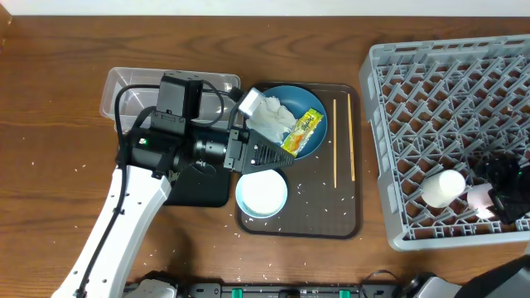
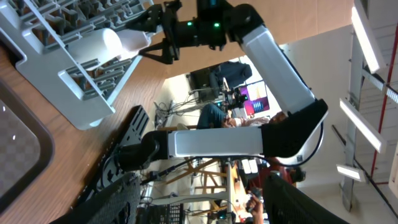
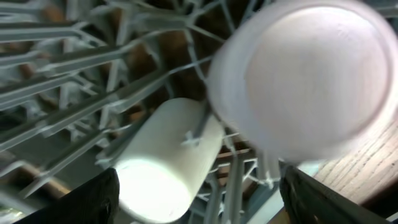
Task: Sort waste into correct bins and load items into the dishwasher rack
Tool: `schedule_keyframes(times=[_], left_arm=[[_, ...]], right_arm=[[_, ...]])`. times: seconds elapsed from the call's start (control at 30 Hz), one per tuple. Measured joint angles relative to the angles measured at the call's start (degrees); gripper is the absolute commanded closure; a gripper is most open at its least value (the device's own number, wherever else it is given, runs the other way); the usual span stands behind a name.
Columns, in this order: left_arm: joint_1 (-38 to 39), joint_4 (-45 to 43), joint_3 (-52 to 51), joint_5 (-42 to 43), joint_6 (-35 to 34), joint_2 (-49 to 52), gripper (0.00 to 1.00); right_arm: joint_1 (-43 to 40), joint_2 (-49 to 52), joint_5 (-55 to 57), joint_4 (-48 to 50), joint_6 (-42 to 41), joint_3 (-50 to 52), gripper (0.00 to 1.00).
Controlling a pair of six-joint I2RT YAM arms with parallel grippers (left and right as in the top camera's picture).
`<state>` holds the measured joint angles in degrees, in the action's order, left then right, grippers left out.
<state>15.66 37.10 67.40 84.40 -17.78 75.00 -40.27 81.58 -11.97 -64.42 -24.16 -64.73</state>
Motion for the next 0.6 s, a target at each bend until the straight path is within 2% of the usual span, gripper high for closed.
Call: schedule_keyframes(times=[0.13,0.3,0.4,0.5,0.6], left_arm=[[0.35,0.37,0.0,-2.03,0.48,0.0,0.33],[2.56,5.64,0.0,-11.3,1.73,0.0,0.33],[4.81,11.41,0.04,-22.75,2.6,0.0,0.34],[9.03,16.41,0.02,-40.68,2.99,0.11,0.34],[12.96,17.33,-0.31,-56.0,2.51,0.61,0.37]], right_arm=[[0.02,-4.02,-4.09,-0.7,2.56,-1.79,0.18],[1.99,-12.41,-9.57,-2.75,6.58,-2.14,0.17],[4.46,-16.98,-13.81,-4.11,10.23,-2.27,0.15],[8.2,-21.73,-19.15,-4.63,14.36,-2.4,0.13],[12.04,-25.62,-22.27,-4.76,16.5,-2.43,0.12]])
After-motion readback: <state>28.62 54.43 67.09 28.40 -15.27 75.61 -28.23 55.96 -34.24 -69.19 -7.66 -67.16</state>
